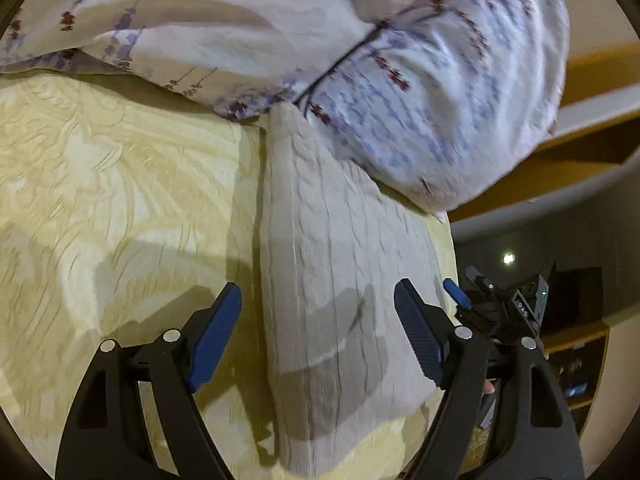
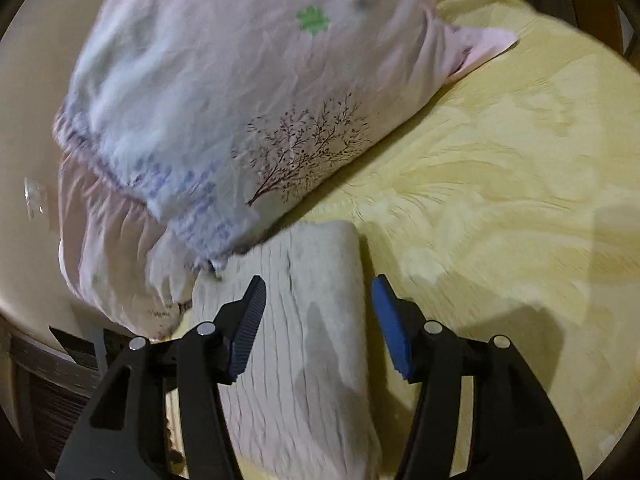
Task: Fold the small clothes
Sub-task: 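Pinch and straighten the folded sweater edge repeatedly with the right gripper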
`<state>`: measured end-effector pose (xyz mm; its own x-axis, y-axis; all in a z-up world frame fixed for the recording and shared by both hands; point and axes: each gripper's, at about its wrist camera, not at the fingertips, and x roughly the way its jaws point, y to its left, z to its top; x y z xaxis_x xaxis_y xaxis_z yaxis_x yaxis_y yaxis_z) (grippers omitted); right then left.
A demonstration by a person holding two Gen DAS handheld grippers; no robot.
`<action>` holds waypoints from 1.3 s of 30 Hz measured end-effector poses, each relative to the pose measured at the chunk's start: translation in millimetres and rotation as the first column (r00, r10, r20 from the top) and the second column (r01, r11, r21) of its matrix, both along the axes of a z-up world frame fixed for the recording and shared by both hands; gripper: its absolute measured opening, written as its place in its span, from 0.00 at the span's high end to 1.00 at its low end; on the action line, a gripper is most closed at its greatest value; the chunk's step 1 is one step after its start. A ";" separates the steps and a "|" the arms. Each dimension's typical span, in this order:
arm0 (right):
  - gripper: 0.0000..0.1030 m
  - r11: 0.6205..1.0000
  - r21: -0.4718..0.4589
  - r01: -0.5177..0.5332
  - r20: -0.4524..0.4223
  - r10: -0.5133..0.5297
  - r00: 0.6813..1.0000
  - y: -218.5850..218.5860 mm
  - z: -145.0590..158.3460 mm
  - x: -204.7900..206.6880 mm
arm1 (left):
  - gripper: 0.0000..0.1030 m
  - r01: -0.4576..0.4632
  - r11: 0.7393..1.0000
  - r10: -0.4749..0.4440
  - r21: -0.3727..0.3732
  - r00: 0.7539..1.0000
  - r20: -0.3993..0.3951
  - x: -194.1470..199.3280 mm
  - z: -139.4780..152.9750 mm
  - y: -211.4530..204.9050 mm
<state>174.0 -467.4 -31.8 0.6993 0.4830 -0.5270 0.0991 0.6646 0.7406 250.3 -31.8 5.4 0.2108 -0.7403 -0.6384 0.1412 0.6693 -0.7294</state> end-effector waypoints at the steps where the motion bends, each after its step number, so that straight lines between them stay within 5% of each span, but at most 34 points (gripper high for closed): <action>1: 0.46 1.000 0.005 -0.005 -0.015 0.006 1.000 1.5 -3.0 7.7 | 0.24 -0.004 1.000 0.004 0.005 1.000 -0.008 4.3 -2.5 -1.2; 4: 0.53 0.999 0.012 -0.029 -0.063 0.030 0.998 8.6 -15.6 25.5 | 0.24 -0.005 1.000 0.006 0.008 1.000 -0.030 12.9 -9.8 -5.6; 7: 0.89 0.998 -0.014 -0.057 -0.026 0.057 0.998 17.0 -16.4 28.3 | 0.24 0.002 1.000 -0.001 0.015 0.999 -0.033 13.3 -13.0 -12.1; 12: 0.92 0.996 -0.081 0.025 0.177 -0.010 0.984 13.5 16.7 3.7 | 0.24 0.014 1.000 -0.014 0.010 0.999 -0.031 13.8 -12.0 -14.5; 18: 0.92 0.985 -0.157 0.073 -0.036 -0.079 0.996 11.1 -25.2 19.7 | 0.24 0.049 0.998 -0.048 0.029 0.999 -0.017 8.4 -11.5 -18.9; 23: 0.81 0.985 -0.162 0.056 -0.060 -0.066 0.996 19.1 -20.7 25.0 | 0.24 0.053 0.998 -0.052 0.024 0.998 -0.020 2.2 -10.7 -19.7; 27: 0.45 0.994 -0.083 0.073 -0.025 -0.076 0.997 0.8 -10.4 3.5 | 0.24 0.076 0.996 -0.077 0.041 0.997 0.012 -12.0 -4.9 -28.4; 39: 0.41 0.999 0.036 -0.030 -0.087 0.033 0.996 14.0 -40.3 -33.6 | 0.23 0.116 0.974 -0.133 0.193 0.988 0.075 -41.0 8.6 -55.2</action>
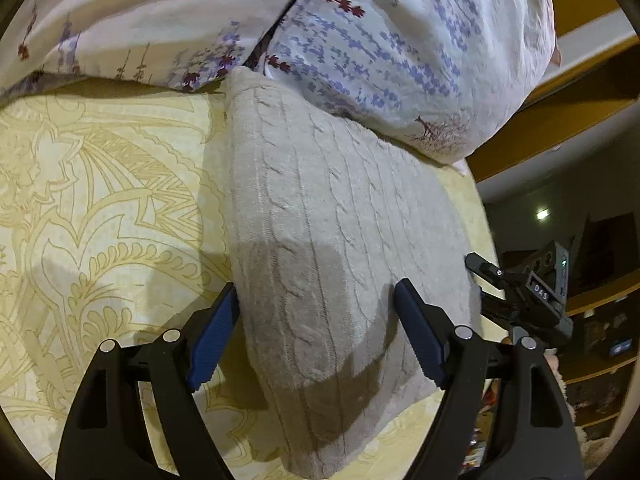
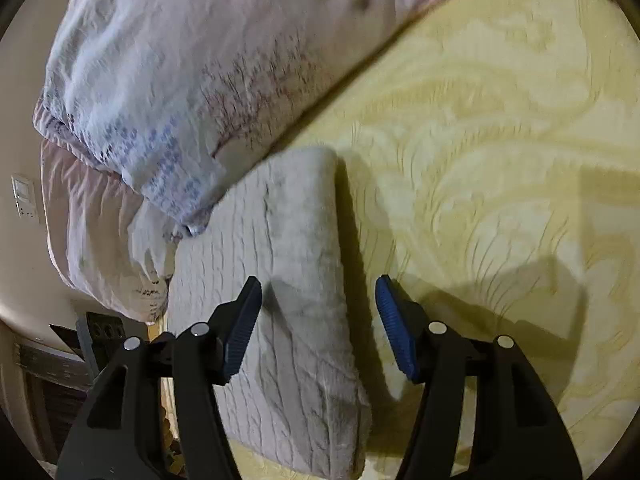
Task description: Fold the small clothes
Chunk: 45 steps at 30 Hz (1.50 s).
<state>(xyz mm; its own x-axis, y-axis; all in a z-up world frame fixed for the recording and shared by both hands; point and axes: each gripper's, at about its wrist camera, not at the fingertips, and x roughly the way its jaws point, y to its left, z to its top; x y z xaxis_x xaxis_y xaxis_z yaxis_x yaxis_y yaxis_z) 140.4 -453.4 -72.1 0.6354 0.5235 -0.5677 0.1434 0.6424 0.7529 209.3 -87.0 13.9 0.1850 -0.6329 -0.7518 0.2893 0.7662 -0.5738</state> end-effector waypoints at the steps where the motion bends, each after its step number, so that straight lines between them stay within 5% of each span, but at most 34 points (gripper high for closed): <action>1: 0.40 1.000 0.010 0.000 0.009 0.000 1.000 0.5 -1.0 0.3 | 0.23 0.003 1.000 -0.003 0.016 1.000 0.007 -1.0 0.8 -2.7; 20: 0.40 0.990 0.091 -0.109 0.042 0.105 0.994 22.5 -4.4 14.5 | 0.20 0.025 0.989 -0.034 0.143 0.998 0.058 5.7 2.9 -42.0; 38: 0.46 0.987 0.107 -0.122 0.043 0.118 0.992 27.1 -2.9 17.0 | 0.18 0.027 0.990 -0.032 0.142 0.999 0.033 12.5 -1.2 -49.2; 45: 0.66 0.969 0.225 -0.099 0.035 0.094 0.995 23.5 -14.8 12.8 | 0.25 0.009 0.997 -0.010 0.071 1.000 0.014 12.5 0.6 -39.4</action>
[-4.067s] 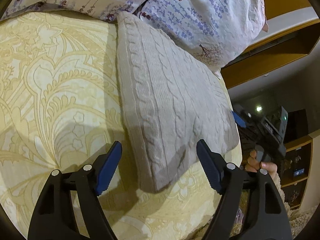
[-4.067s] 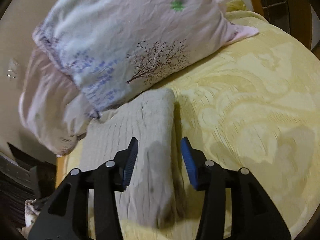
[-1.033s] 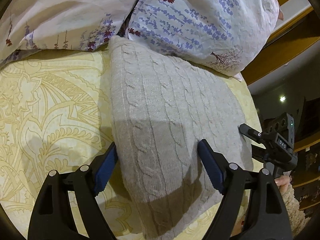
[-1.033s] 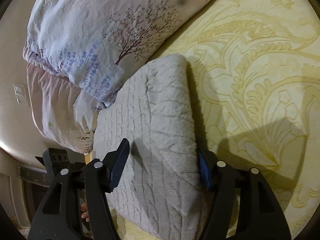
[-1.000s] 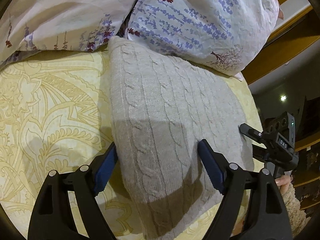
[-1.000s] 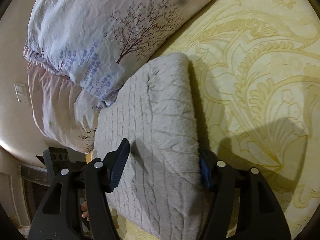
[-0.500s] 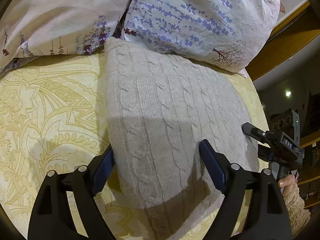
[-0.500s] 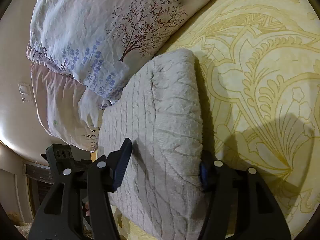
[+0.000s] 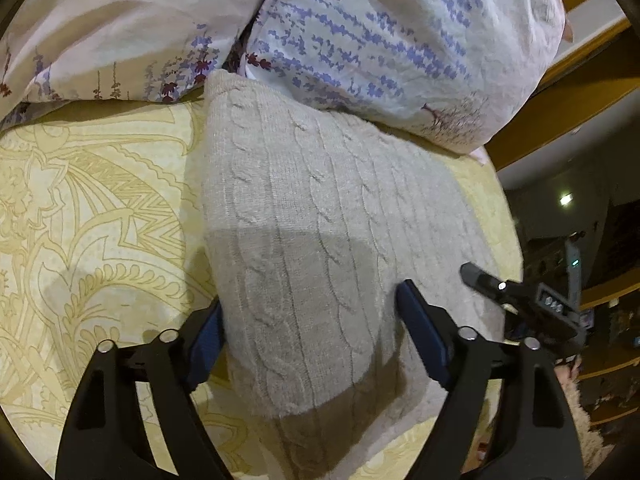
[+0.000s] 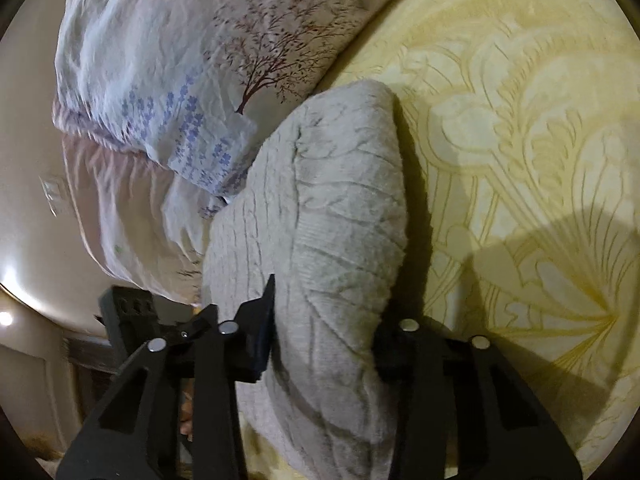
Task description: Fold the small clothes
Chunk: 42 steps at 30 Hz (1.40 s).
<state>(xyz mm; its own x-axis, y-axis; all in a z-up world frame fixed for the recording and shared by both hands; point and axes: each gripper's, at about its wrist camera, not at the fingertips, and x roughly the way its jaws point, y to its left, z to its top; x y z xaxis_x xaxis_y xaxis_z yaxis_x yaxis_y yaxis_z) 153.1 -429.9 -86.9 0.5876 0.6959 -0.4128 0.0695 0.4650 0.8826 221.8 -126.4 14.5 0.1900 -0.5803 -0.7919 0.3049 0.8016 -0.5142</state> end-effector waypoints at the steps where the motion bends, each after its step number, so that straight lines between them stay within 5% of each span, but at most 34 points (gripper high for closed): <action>1: 0.67 1.000 0.012 0.004 0.001 -0.004 1.000 -0.3 -0.4 -1.2 | 0.31 -0.010 1.000 0.010 -0.016 1.000 -0.003 0.2 0.2 3.4; 5: 0.69 0.999 0.035 0.007 0.025 -0.008 1.000 2.6 6.1 -5.0 | 0.50 -0.052 0.993 0.049 -0.109 0.998 -0.030 2.5 -1.0 23.6; 10: 0.71 1.000 0.018 -0.012 0.092 0.011 0.996 14.1 29.2 -8.4 | 0.59 -0.074 0.976 0.062 -0.206 0.996 -0.062 4.9 3.4 46.4; 15: 0.73 0.995 -0.077 -0.068 0.164 0.080 0.983 46.3 59.7 -6.9 | 0.61 -0.066 0.964 0.069 -0.257 0.998 0.004 -4.6 29.0 81.6; 22: 0.73 0.949 -0.256 -0.185 0.226 0.245 0.943 117.4 73.0 -6.2 | 0.61 -0.152 0.960 0.166 -0.234 0.985 0.040 -34.3 37.0 165.0; 26: 0.71 0.891 -0.390 -0.233 0.133 0.305 0.943 154.4 47.7 -0.5 | 0.59 -0.231 0.966 0.232 -0.117 0.973 -0.007 -43.9 1.0 190.1; 29: 0.63 0.917 -0.326 -0.230 0.082 0.270 0.959 146.9 32.7 2.3 | 0.54 -0.279 0.945 0.276 -0.172 0.960 -0.044 -47.3 -10.8 195.3; 36: 0.53 0.971 -0.217 -0.101 0.118 0.129 0.985 103.3 51.7 11.7 | 0.52 -0.263 0.963 0.270 -0.064 0.951 0.148 -53.0 33.5 189.7; 39: 0.53 0.974 -0.211 -0.087 0.087 0.108 0.990 100.8 52.5 31.2 | 0.39 -0.215 0.973 0.229 -0.082 0.932 0.279 -57.4 59.8 180.3; 41: 0.58 0.968 -0.222 -0.117 0.067 0.135 0.989 108.7 51.6 40.2 | 0.34 -0.135 0.987 0.156 -0.088 0.939 0.307 -57.3 67.6 163.7; 42: 0.74 0.961 -0.246 -0.128 0.071 0.149 0.986 113.9 53.0 41.9 | 0.33 -0.099 0.992 0.119 -0.080 0.945 0.304 -56.2 66.8 155.0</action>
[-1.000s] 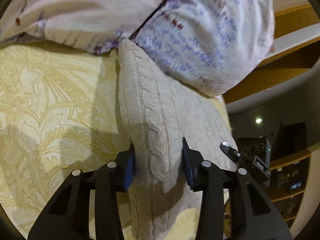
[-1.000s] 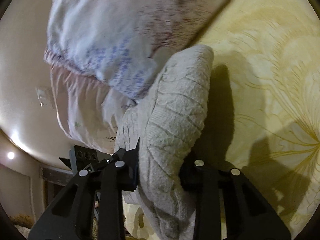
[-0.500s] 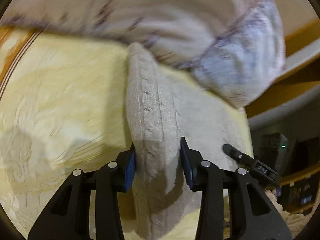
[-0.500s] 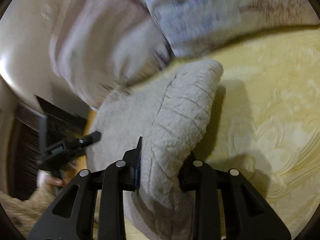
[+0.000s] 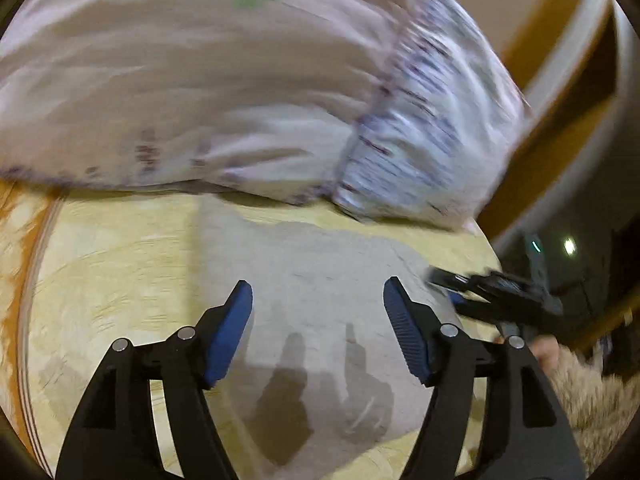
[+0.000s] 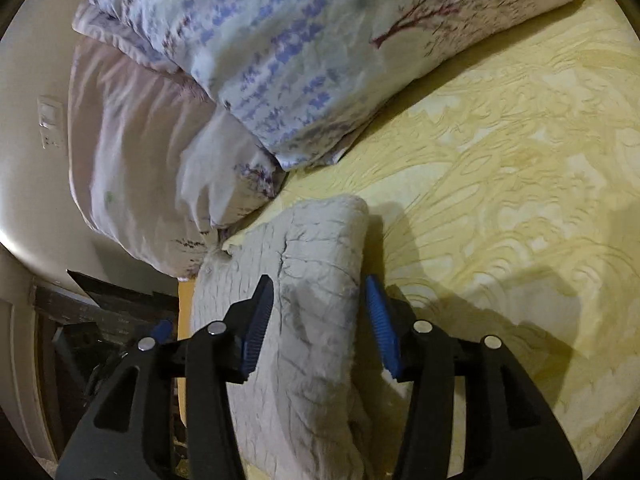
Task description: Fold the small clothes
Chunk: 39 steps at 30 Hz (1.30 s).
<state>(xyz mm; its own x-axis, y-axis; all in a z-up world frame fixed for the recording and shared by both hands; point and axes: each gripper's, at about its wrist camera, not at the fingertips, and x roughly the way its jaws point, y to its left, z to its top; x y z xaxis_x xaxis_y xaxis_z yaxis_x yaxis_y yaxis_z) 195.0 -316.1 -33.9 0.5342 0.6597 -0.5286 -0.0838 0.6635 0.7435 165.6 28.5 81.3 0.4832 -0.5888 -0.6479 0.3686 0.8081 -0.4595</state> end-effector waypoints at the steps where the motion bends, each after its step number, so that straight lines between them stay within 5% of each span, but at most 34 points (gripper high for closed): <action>1: 0.89 0.999 -0.041 -0.004 0.020 0.005 1.000 4.9 3.1 0.2 | 0.33 0.031 0.999 -0.031 0.011 0.999 -0.010 1.1 -2.8 -7.6; 5: 0.92 0.985 -0.165 0.058 0.042 -0.052 0.998 -2.3 3.1 -0.3 | 0.33 0.077 0.995 -0.070 0.067 0.993 -0.098 10.4 -25.5 -31.4; 11: 0.89 0.972 -0.223 0.075 -0.011 -0.079 0.997 -3.8 -11.9 6.1 | 0.33 0.074 0.992 -0.066 0.100 0.994 -0.085 16.4 -34.5 -45.8; 17: 0.78 0.947 -0.311 0.077 0.171 -0.024 0.985 5.9 25.8 -42.7 | 0.27 0.015 0.995 -0.010 0.098 0.999 -0.043 -12.8 -12.2 -30.2; 21: 0.78 0.940 -0.341 -0.016 0.239 0.102 0.966 24.0 30.0 -78.5 | 0.21 -0.046 0.980 0.043 0.194 0.999 0.019 -34.4 -7.6 -20.7; 27: 0.78 0.894 -0.446 -0.043 0.162 0.128 0.978 47.6 4.8 -75.9 | 0.21 -0.015 0.942 0.038 0.334 0.997 -0.062 -34.2 -42.0 -35.2; 32: 0.78 0.881 -0.473 -0.012 0.166 0.102 0.981 48.6 10.8 -77.0 | 0.20 -0.065 0.965 0.103 0.255 0.985 -0.139 -28.7 -54.1 -26.0; 39: 0.65 0.859 -0.510 0.051 0.270 0.103 0.957 54.0 16.4 -126.8 | 0.20 -0.125 0.959 0.147 0.256 0.987 -0.068 -63.2 -40.1 -4.0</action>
